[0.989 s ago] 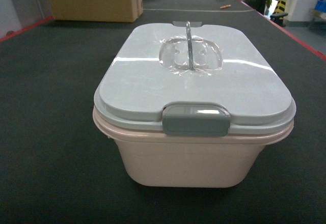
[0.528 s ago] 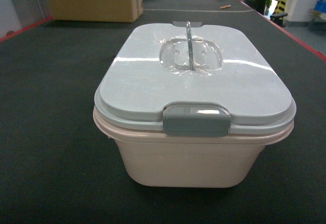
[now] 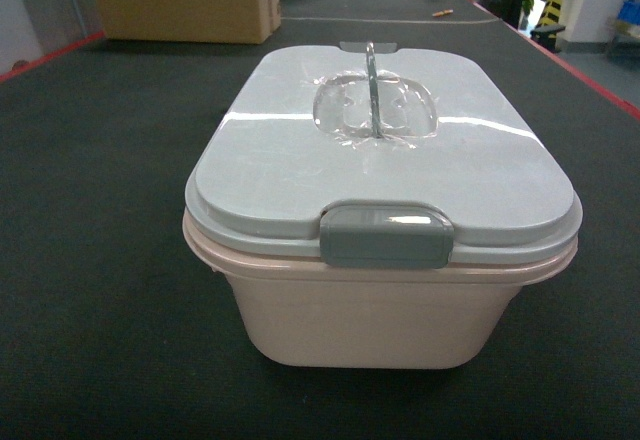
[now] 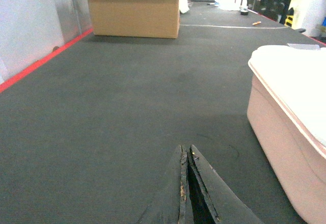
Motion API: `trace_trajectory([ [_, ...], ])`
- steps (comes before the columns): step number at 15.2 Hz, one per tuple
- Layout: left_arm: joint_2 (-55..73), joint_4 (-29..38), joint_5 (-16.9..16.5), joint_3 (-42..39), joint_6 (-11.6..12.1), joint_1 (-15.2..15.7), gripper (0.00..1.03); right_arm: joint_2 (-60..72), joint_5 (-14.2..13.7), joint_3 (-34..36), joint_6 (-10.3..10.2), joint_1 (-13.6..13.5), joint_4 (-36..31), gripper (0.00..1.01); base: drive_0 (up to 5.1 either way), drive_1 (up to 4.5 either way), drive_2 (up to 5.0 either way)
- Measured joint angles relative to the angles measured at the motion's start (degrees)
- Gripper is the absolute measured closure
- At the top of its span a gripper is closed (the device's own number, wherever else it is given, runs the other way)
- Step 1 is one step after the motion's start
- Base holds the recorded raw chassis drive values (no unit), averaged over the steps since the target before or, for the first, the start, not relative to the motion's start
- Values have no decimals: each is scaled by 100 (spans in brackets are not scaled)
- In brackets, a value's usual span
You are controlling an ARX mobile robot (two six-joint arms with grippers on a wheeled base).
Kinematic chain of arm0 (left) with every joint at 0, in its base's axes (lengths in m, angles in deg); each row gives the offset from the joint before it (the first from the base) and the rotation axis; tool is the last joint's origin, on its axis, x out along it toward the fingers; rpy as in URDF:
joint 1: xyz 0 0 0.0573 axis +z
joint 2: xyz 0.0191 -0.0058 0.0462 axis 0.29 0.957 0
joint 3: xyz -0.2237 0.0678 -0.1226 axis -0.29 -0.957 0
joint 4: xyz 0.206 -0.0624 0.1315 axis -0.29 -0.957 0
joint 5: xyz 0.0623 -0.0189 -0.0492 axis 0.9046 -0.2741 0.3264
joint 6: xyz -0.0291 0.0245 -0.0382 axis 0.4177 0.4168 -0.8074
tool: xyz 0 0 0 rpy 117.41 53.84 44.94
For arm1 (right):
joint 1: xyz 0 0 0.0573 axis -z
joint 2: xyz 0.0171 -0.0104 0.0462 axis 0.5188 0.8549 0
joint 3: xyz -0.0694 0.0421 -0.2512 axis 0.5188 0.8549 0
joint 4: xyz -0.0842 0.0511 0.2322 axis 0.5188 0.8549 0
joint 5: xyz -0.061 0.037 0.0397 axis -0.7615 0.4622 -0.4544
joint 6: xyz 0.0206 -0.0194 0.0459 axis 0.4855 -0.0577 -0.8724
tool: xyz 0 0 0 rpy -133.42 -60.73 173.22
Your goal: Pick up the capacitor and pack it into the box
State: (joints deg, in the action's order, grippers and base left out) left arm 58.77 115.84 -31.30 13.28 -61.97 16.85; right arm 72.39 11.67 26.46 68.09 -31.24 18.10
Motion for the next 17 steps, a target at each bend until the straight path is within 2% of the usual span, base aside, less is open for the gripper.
trace_trajectory([
  [2,-356,-256,0,-76,0,0,101,0,0,0,-2,0,0,3,0,0,0],
  [4,-529,-153,-4,-256,0,0,101,0,-2,0,0,0,0,3,0,0,0],
  [10,-1471,-1104,-2,-256,0,0,101,0,0,0,0,0,0,3,0,0,0],
  [16,-2131,-1731,-2,-256,0,0,101,0,0,0,0,0,0,3,0,0,0],
  [17,-2463,-2238,2,-245,0,0,101,0,0,0,-2,0,0,3,0,0,0],
])
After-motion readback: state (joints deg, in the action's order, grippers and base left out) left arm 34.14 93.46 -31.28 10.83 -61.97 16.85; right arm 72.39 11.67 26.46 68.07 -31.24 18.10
